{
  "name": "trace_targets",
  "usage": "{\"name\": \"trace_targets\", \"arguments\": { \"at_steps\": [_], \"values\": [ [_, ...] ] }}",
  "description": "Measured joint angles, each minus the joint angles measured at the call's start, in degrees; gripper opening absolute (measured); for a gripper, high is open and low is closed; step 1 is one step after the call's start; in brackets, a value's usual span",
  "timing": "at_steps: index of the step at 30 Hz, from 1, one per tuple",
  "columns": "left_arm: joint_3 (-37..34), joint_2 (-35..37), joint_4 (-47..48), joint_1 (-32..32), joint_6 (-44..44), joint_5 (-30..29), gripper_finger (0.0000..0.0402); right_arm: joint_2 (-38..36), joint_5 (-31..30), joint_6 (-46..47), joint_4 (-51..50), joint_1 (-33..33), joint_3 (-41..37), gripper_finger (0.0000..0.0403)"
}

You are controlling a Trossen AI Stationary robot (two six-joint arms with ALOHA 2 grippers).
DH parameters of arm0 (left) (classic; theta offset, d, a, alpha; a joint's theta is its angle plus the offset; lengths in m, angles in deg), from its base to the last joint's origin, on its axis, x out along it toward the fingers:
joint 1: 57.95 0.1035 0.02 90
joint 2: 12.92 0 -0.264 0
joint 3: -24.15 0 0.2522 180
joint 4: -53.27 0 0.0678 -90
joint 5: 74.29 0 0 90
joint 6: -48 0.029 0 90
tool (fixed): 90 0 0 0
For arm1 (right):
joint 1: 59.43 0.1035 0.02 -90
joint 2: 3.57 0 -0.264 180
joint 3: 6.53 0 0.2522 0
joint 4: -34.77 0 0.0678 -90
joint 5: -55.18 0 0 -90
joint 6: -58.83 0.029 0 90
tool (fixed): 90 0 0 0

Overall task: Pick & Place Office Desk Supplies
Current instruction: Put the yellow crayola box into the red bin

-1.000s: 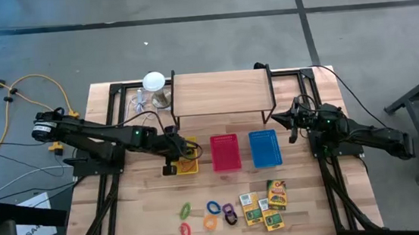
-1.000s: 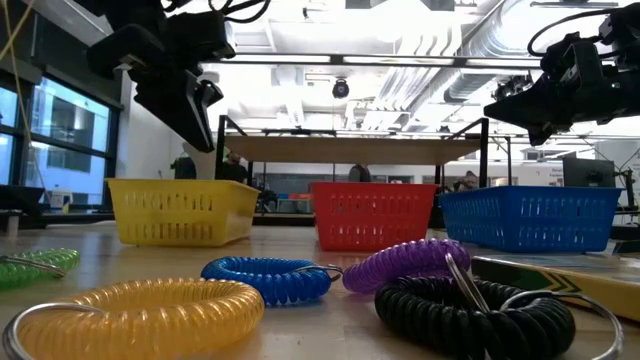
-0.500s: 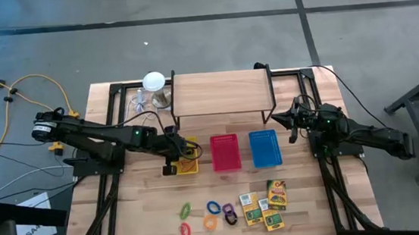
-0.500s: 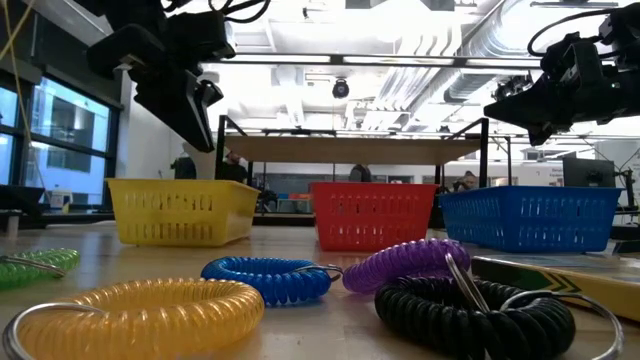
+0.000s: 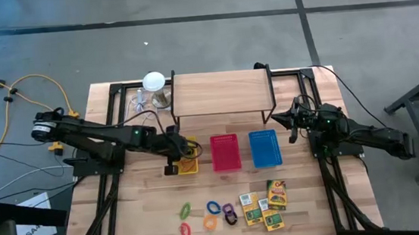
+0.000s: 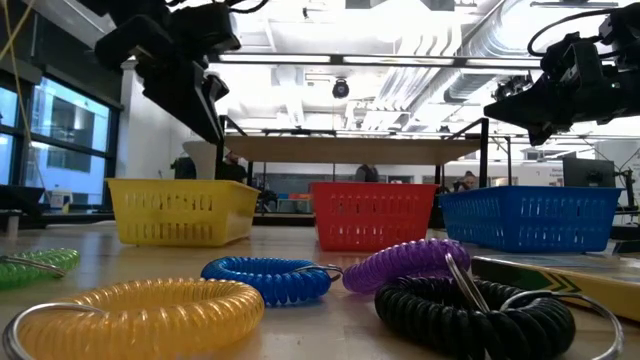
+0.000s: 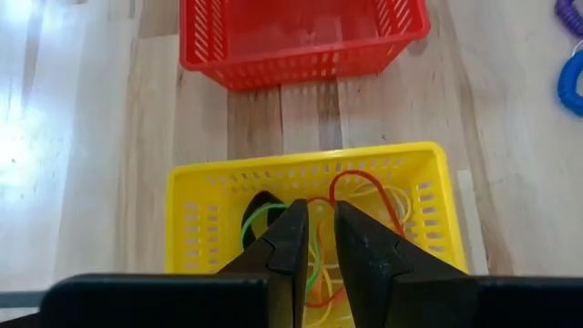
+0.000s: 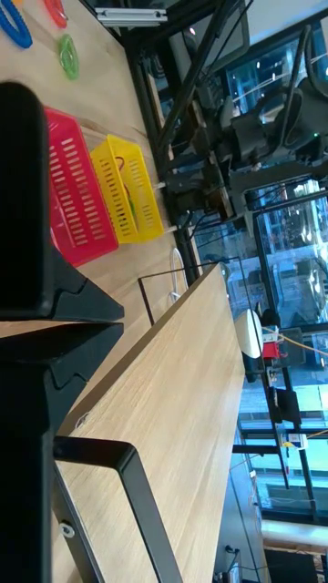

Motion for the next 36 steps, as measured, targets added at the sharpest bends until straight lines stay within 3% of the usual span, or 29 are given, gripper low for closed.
{"name": "trace_targets", "arguments": {
  "at_steps": [23, 36],
  "values": [
    [0.07, 8.17, -0.50, -1.34, 0.04, -0.08, 0.0054, 0.00, 0.00, 0.00, -0.01, 0.00, 0.02, 0.0002],
    [0.07, 10.72, -3.36, -10.78, 0.04, -0.17, 0.0054, 0.01, 0.00, 0.00, 0.00, 0.01, 0.02, 0.0002]
  ]
}}
